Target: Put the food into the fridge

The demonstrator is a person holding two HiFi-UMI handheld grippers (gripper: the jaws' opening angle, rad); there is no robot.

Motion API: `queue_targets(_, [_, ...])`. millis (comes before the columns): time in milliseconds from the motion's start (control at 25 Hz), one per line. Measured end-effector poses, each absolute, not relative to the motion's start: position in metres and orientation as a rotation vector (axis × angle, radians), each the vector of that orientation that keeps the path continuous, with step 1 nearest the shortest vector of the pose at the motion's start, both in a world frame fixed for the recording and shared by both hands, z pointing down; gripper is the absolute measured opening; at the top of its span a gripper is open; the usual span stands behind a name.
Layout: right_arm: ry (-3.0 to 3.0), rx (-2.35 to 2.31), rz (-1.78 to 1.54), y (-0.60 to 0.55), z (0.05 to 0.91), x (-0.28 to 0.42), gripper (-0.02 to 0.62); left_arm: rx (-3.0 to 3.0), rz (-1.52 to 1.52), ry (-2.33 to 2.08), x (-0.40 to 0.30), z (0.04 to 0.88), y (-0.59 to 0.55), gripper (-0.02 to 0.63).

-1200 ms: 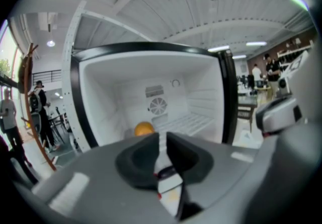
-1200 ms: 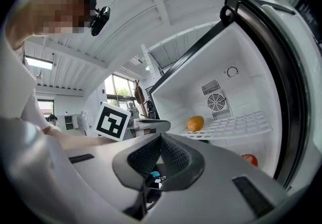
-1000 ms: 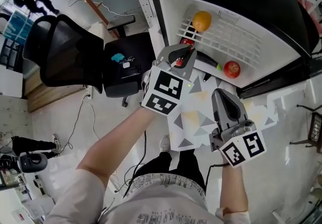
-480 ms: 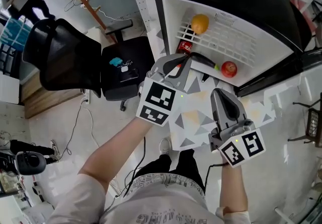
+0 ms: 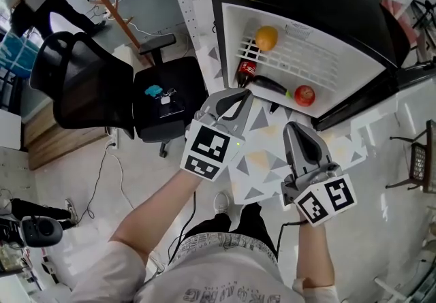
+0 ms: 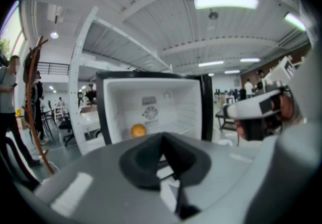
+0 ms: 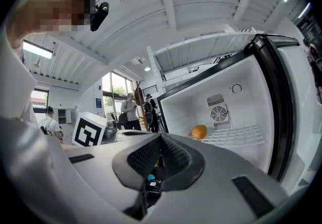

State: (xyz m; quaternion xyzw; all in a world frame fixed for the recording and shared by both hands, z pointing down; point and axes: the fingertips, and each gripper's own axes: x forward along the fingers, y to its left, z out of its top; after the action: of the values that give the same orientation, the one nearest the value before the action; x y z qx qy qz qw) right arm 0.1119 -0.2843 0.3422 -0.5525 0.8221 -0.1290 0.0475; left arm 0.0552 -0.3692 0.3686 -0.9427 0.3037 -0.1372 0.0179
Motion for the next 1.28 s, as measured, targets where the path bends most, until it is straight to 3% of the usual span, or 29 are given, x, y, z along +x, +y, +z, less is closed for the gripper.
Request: queue_targets(1280, [2.526,-1.707,-0.362,-0.271,0.332,0.094,0.0,-2.981,-0.26,0.82,0.025,0.348,-0.325,0.008])
